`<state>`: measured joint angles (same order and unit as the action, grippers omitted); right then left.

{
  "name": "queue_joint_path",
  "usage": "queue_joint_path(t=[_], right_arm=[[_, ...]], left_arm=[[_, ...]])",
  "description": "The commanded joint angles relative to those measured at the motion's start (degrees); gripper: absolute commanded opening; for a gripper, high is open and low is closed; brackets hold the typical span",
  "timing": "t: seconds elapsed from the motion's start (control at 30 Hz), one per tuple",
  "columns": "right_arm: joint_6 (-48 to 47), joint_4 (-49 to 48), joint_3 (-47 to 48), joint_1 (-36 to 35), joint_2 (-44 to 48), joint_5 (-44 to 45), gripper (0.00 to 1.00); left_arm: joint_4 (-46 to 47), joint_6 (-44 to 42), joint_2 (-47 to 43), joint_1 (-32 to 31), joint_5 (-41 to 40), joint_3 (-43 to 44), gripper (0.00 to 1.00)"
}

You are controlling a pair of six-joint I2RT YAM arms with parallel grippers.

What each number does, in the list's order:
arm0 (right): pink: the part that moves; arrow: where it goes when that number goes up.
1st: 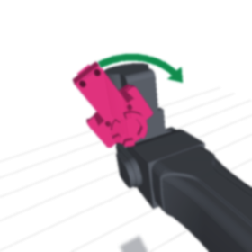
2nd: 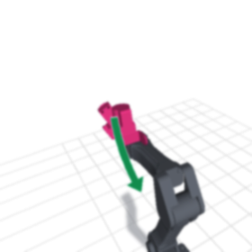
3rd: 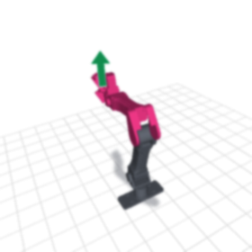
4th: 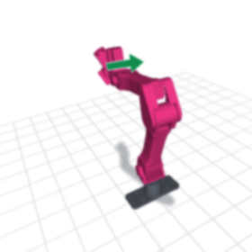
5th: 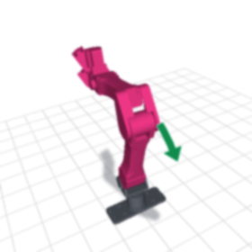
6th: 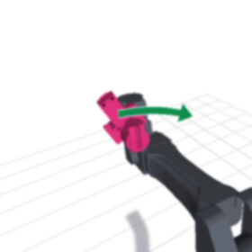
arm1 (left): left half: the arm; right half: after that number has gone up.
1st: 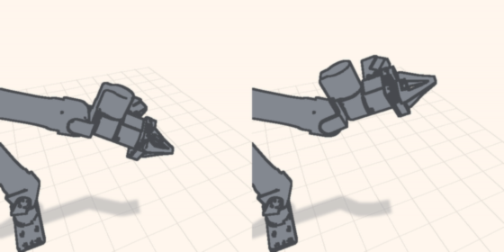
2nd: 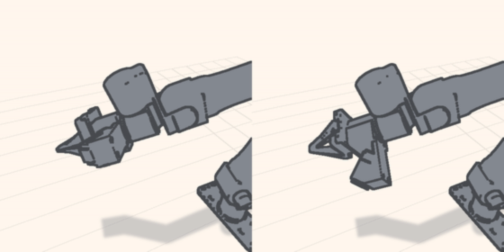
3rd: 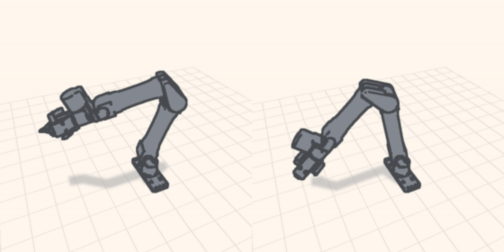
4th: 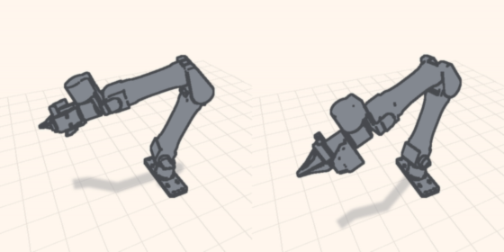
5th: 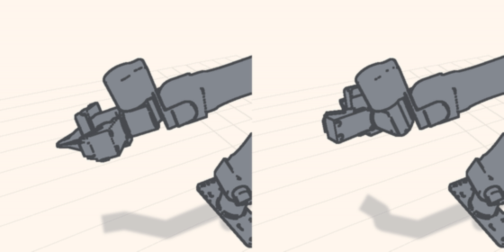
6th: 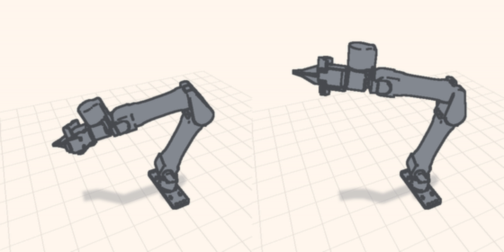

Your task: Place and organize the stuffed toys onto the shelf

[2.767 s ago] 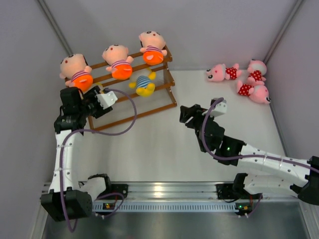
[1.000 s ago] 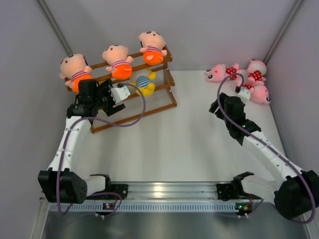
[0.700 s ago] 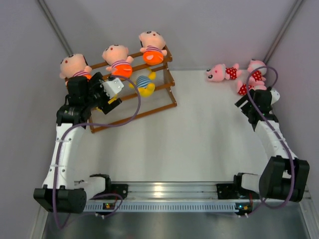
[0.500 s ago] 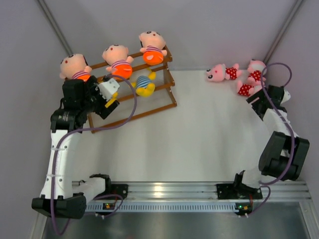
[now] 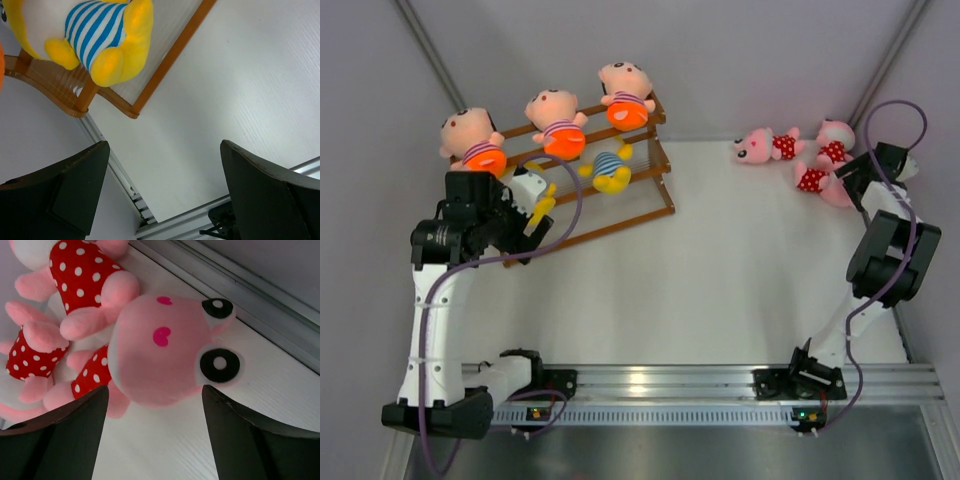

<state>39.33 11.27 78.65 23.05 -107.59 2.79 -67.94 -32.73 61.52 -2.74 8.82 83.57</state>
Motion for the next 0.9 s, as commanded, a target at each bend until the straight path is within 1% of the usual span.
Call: queue_joint_path(t=[0.0, 0.1, 0.17, 0.2, 0.3, 0.33, 0.37, 0.4, 0.43, 0.47, 0.5, 0.57, 0.6, 0.63, 0.7, 0.73, 0.77, 0.8, 0.83, 0.87], right_arm=[[1.2, -1.9, 6.5, 0.5, -3.9, 0.5, 0.75], [1.3, 1.3, 10.6, 0.5, -8.9, 0.8, 0.75], [1.1, 2.2, 11.6, 0.4, -11.7, 1.0, 0.73], [1.0, 2.4, 11.4, 0.4, -12.1, 1.1, 0.70], [-0.7, 1.8, 9.9, 0.3, -12.6, -0.1, 0.47], [-1.8, 1.4, 8.7, 0.3, -12.0, -0.4, 0.25], [-2.3, 1.5, 8.2, 0.2, -11.4, -0.5, 0.13], [-2.9, 1.7, 7.6, 0.2, -10.7, -0.3, 0.03], [-4.2, 1.7, 5.7, 0.2, -8.1, -0.7, 0.00], [-5.1, 1.4, 4.5, 0.1, -6.2, -0.9, 0.00], [-6.2, 1.2, 3.2, -0.1, -1.4, -1.1, 0.00], [-10.3, 1.7, -0.2, -1.6, 3.9, -1.8, 0.00], [-11.9, 2.4, -1.0, -2.5, 9.0, -2.1, 0.00], [-15.4, 4.3, -1.7, -4.7, 11.2, -3.6, 0.00], [-19.2, 7.8, -1.5, -8.0, 15.9, -6.6, 0.00], [-23.5, 9.8, -0.5, -12.1, 17.1, -8.0, 0.00], [-25.4, 14.8, -0.1, -14.2, 17.9, -9.7, 0.00], [-27.5, 16.7, 0.2, -16.6, 19.9, -10.9, 0.00], [-31.7, 18.5, -0.4, -21.6, 20.7, -13.0, 0.00], [-33.7, 20.0, -1.2, -24.8, 21.8, -13.9, 0.00]], left_arm=[[-4.4, 3.1, 0.8, -0.2, -1.5, 4.5, 0.98], [-5.4, 3.8, 1.8, -0.1, -1.4, 6.5, 0.98], [-5.8, 4.1, 2.2, -0.2, -1.3, 7.5, 0.98], [-5.9, 4.1, 2.4, -0.2, -1.2, 7.7, 0.98], [-6.1, 4.5, 2.4, -0.2, -0.6, 7.8, 0.98], [-6.4, 4.7, 2.4, -0.2, 0.0, 8.0, 0.98], [-6.6, 4.8, 2.3, -0.2, 0.6, 8.0, 0.98], [-6.8, 4.5, 2.1, -0.2, 1.2, 8.2, 0.98], [-7.2, 4.0, 1.9, -0.2, 2.9, 8.3, 0.98], [-7.3, 3.7, 1.4, -0.2, 3.7, 8.4, 0.98], [-7.3, 3.5, 1.2, -0.2, 4.5, 8.4, 0.98], [-7.6, 2.8, 0.7, -0.7, 6.8, 7.9, 0.97], [-7.6, 2.6, 0.5, -0.9, 7.7, 7.7, 0.97], [-7.6, 2.2, 0.4, -1.1, 8.2, 7.4, 0.97], [-7.4, 2.1, 0.0, -1.4, 9.3, 6.0, 0.96], [-7.3, 2.1, -0.2, -1.5, 9.6, 5.5, 0.96], [-7.5, 2.0, -0.7, -1.6, 10.9, 4.3, 0.96], [-7.4, 1.9, -1.1, -1.6, 11.5, 3.9, 0.96], [-7.5, 1.6, -1.5, -1.7, 12.3, 2.8, 0.96], [-7.3, 1.4, -2.6, -1.7, 13.5, 2.2, 0.96]])
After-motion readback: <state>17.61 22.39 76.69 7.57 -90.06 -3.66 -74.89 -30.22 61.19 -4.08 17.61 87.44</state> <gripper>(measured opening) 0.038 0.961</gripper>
